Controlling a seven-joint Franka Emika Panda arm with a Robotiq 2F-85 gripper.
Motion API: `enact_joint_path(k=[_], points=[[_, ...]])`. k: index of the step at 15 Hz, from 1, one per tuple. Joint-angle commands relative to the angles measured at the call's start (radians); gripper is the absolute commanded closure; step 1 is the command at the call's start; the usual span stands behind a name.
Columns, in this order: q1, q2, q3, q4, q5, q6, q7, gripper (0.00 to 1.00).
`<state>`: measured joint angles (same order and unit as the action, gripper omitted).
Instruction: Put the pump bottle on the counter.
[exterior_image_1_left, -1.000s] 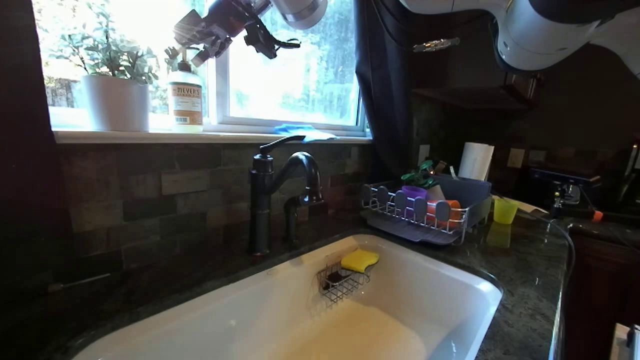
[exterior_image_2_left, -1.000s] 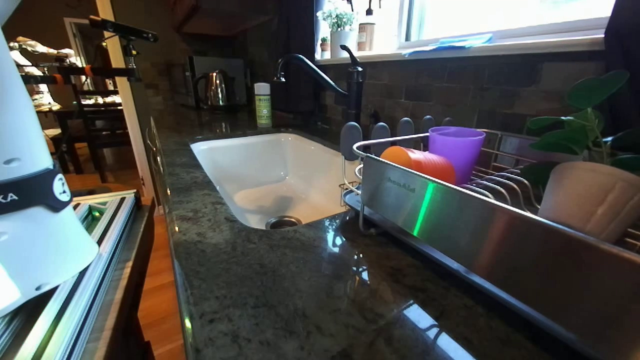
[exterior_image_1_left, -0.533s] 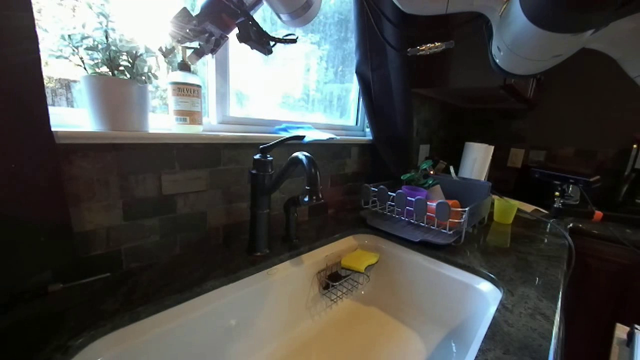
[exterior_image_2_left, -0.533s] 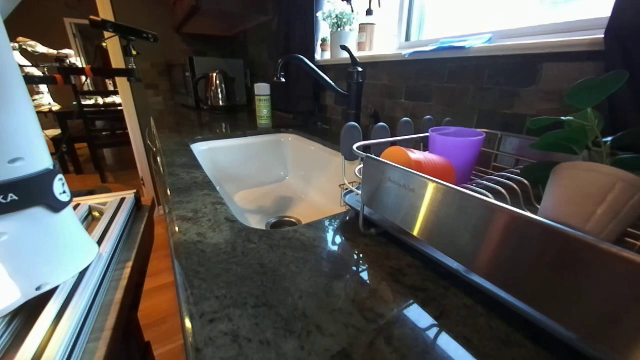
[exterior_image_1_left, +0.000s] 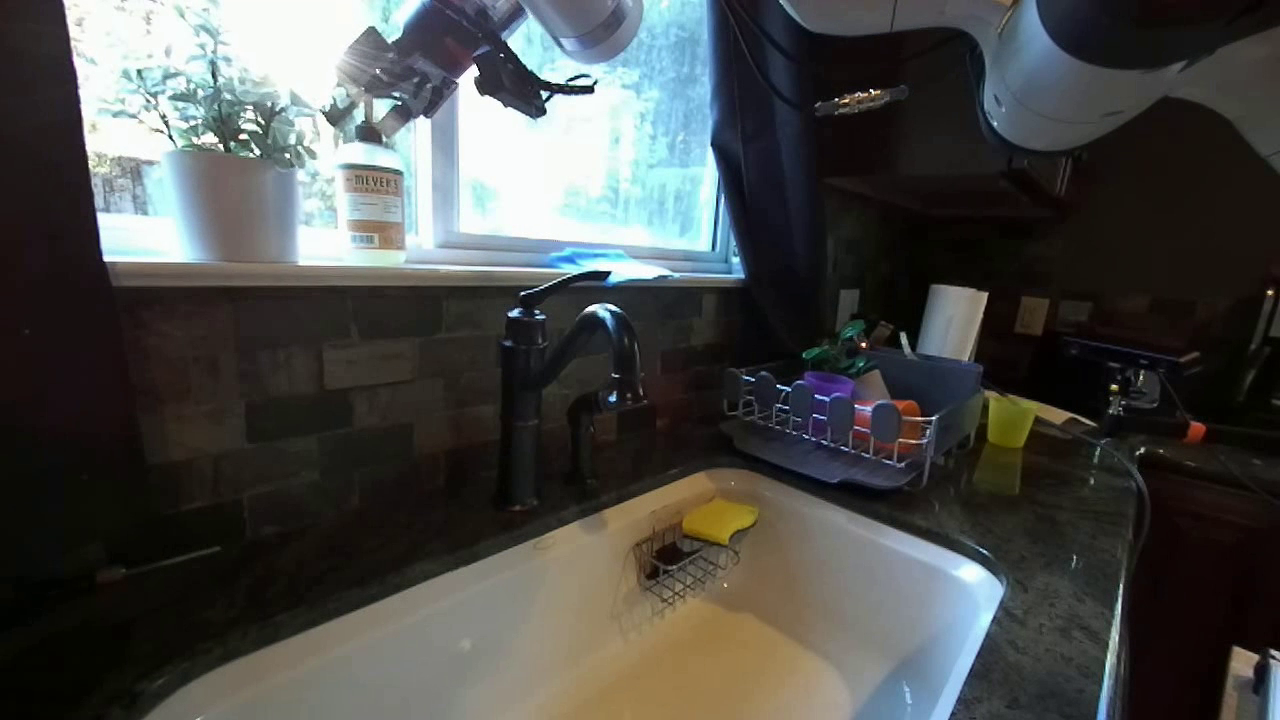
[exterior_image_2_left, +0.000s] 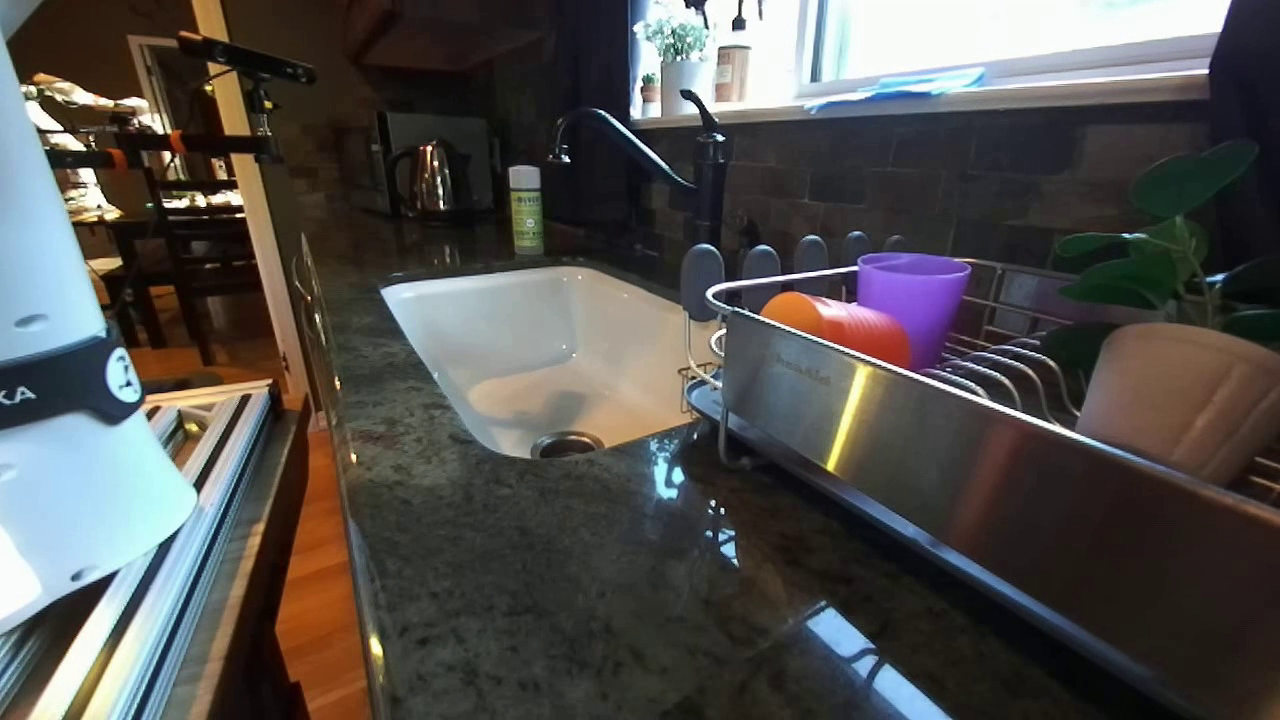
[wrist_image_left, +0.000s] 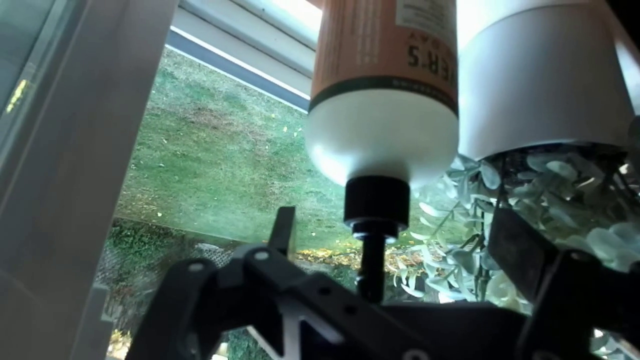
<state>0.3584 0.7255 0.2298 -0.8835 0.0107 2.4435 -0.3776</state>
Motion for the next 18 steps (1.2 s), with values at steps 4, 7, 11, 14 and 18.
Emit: enact_joint_path(k=[4,7,11,14,18], points=[[0.021,-0.037,-0.046,-0.069,-0.032,0.034,0.055,0.06],[0.034,-0.041,-0.072,-0.073,-0.045,0.061,0.087,0.24],[0.048,-0.045,-0.096,-0.078,-0.06,0.077,0.123,0.54],[0.054,-0.043,-0.103,-0.079,-0.053,0.075,0.141,0.66],[0.06,-0.046,-0.104,-0.087,-0.051,0.081,0.161,0.93]])
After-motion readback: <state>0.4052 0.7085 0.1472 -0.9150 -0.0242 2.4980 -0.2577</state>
